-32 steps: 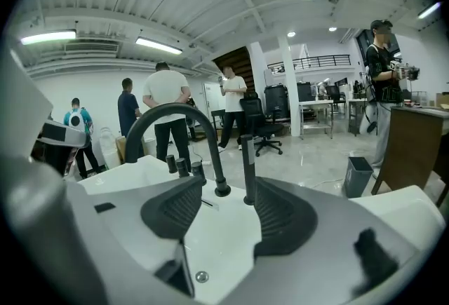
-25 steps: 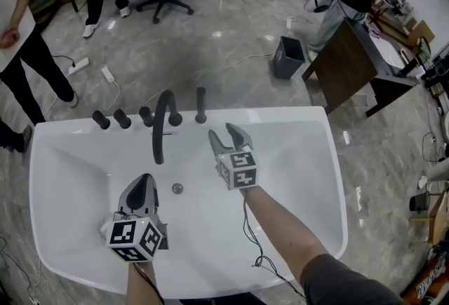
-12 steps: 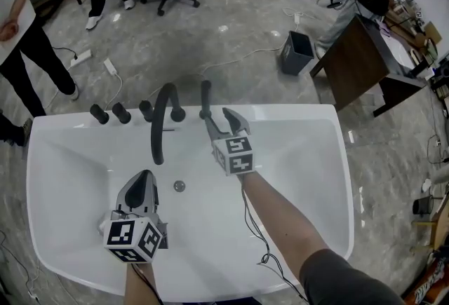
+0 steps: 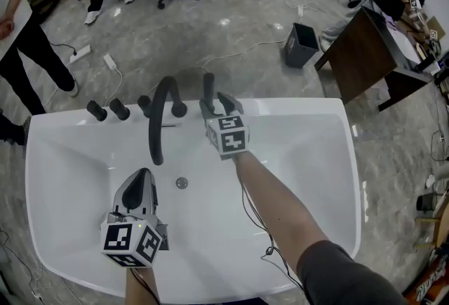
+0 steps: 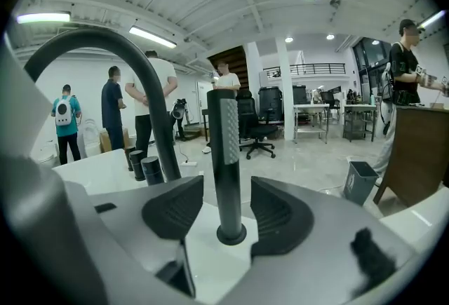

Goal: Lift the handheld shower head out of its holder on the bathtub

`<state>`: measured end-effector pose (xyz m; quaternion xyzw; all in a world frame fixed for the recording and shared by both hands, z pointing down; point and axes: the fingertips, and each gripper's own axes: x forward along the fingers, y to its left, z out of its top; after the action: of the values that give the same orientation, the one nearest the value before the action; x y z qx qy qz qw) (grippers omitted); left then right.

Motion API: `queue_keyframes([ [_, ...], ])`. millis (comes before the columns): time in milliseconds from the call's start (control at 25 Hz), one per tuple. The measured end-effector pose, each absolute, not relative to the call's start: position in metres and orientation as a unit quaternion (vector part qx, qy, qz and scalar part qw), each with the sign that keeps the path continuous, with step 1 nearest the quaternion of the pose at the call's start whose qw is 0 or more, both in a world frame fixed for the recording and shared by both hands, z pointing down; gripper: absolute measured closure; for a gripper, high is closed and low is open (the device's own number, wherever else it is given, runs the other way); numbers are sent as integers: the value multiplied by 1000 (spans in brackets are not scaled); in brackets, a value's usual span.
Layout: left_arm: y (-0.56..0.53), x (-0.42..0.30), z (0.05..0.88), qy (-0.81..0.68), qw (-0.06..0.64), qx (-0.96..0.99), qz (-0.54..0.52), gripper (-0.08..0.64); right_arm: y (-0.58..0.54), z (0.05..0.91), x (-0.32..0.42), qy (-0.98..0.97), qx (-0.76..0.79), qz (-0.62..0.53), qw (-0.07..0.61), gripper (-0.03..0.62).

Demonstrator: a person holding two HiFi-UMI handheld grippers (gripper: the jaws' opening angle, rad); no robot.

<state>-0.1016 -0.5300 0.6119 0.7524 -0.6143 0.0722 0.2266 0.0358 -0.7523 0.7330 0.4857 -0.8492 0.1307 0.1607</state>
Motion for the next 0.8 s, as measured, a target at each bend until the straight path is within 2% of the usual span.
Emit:
queue_keyframes([
  [400,-521,-114,626,-618,236,745,83,542,-772,741,30,-848,487,134,162,382],
  [480,-521,-118,627,-619,239,743,82,542,-774,742,25,-851,480,133,166,399],
  [560,-523,-121,627,-620,241,742,81,543,-777,742,20,-853,475,139,166,442],
  [800,-522,-125,630,-619,245,741,84,543,-776,741,19,-850,477,137,178,451],
])
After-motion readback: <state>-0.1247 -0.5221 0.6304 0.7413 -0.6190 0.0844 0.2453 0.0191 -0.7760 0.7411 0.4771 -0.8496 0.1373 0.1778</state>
